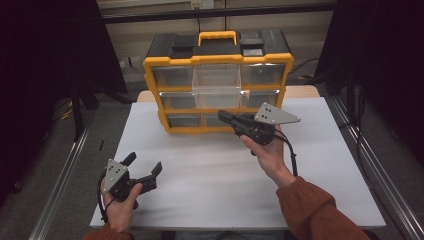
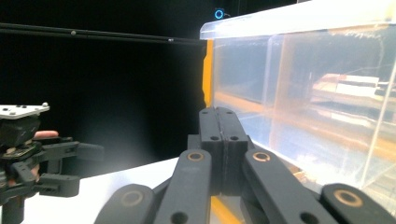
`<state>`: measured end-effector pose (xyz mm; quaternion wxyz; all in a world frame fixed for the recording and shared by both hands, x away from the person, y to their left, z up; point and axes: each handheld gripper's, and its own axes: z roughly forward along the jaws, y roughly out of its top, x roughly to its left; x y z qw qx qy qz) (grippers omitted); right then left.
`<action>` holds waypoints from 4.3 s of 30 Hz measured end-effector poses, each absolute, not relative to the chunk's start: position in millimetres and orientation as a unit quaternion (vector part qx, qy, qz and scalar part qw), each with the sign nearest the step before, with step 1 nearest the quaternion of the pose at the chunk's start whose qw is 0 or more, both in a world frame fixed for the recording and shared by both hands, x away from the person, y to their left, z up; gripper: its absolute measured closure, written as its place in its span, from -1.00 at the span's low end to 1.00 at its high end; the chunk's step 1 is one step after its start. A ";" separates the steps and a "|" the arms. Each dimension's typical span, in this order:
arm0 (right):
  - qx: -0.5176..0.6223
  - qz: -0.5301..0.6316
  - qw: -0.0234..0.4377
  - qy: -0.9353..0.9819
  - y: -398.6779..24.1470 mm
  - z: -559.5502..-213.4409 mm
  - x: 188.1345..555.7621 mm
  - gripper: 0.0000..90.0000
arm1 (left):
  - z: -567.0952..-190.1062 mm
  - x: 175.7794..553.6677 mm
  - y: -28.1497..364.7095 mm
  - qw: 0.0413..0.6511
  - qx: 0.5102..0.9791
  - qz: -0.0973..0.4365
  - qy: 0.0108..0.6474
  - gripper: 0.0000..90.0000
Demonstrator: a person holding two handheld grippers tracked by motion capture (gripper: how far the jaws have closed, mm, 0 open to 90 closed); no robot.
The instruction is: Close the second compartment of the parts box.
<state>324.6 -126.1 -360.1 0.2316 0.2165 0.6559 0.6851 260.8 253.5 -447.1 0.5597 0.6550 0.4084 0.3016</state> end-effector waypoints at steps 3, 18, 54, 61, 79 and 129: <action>0.219 0.685 0.237 0.653 -126.7 -360.3 326.8 1.00 | -447.1 260.9 253.6 0.563 0.653 0.303 0.407 -0.91; 0.237 0.682 0.248 0.646 -129.8 -361.2 341.0 1.00 | -446.0 259.4 252.5 0.561 0.655 0.305 0.403 -0.91; 0.247 0.683 0.257 0.638 -124.7 -360.6 353.7 1.00 | -445.7 259.2 253.8 0.562 0.653 0.311 0.401 -0.92; 0.248 0.683 0.257 0.637 -124.5 -360.7 357.0 1.00 | -446.2 259.6 253.0 0.558 0.658 0.310 0.400 -0.92; 0.257 0.682 0.262 0.633 -124.4 -359.6 366.0 1.00 | -446.9 260.2 252.7 0.564 0.658 0.303 0.396 -0.92; 0.270 0.673 0.278 0.630 -122.0 -356.1 387.7 1.00 | -446.0 259.8 253.4 0.561 0.659 0.307 0.396 -0.92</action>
